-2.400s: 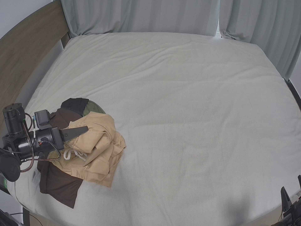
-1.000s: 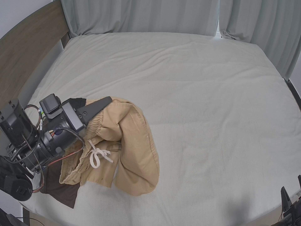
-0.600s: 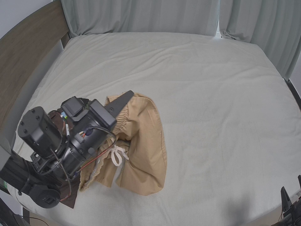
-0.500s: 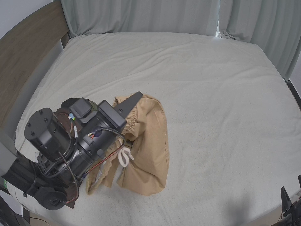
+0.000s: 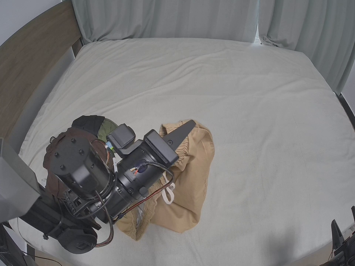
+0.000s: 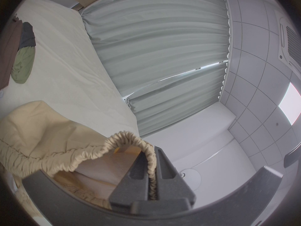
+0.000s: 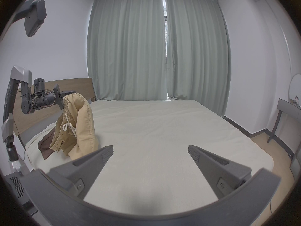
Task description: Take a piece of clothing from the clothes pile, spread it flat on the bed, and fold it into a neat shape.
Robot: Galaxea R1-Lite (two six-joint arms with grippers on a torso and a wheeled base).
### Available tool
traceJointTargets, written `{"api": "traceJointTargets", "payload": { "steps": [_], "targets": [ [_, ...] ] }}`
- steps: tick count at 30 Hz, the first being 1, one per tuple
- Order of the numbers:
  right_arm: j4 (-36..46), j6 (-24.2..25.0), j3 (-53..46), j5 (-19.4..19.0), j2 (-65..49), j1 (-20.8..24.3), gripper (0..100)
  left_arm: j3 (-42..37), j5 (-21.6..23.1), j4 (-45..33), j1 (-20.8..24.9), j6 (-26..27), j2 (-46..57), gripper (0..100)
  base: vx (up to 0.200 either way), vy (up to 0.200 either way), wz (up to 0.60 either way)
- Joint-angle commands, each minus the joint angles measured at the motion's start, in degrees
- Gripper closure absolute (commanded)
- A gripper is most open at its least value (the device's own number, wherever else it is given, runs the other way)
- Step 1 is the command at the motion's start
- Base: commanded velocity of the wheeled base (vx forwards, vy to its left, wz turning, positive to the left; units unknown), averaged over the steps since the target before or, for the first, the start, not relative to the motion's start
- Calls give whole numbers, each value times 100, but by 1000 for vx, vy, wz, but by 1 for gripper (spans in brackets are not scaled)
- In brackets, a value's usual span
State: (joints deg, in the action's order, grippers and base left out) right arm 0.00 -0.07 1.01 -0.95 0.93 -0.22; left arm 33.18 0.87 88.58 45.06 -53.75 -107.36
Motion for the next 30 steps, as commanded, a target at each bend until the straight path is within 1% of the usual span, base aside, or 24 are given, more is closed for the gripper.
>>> {"api": "traceJointTargets", "payload": {
  "steps": [1,6,7,8,9,12,15,16,18,26,30],
  "targets": [
    [0,-1,-101,-2,-93,-4,0,118,19,2,117,-13,-189,100,0,0,0],
    [0,-1,-101,-2,-93,-4,0,356,72,2,267,-13,-356,100,0,0,0],
    [0,-1,-101,-2,-93,-4,0,566,63,2,372,-66,-487,100,0,0,0],
    [0,-1,-101,-2,-93,-4,0,602,63,2,390,-74,-514,100,0,0,0],
    [0,-1,-101,-2,-93,-4,0,821,63,2,539,-189,-646,100,0,0,0],
    [0,-1,-101,-2,-93,-4,0,980,98,19,785,-391,-804,100,0,0,0],
    [0,-1,-101,-2,-93,-4,0,1085,212,28,908,-496,-883,100,0,0,0],
    [0,-1,-101,-2,-93,-4,0,1226,370,28,1005,-567,-900,100,0,0,0],
    [0,-1,-101,-2,-93,-4,0,1410,494,28,1111,-663,-892,100,0,0,0],
    [0,-1,-101,-2,-93,-4,0,2017,810,19,1348,-698,-900,100,0,0,0],
    [0,-1,-101,-2,-93,-4,0,2254,836,19,1436,-707,-892,100,0,0,0]
  ]
}}
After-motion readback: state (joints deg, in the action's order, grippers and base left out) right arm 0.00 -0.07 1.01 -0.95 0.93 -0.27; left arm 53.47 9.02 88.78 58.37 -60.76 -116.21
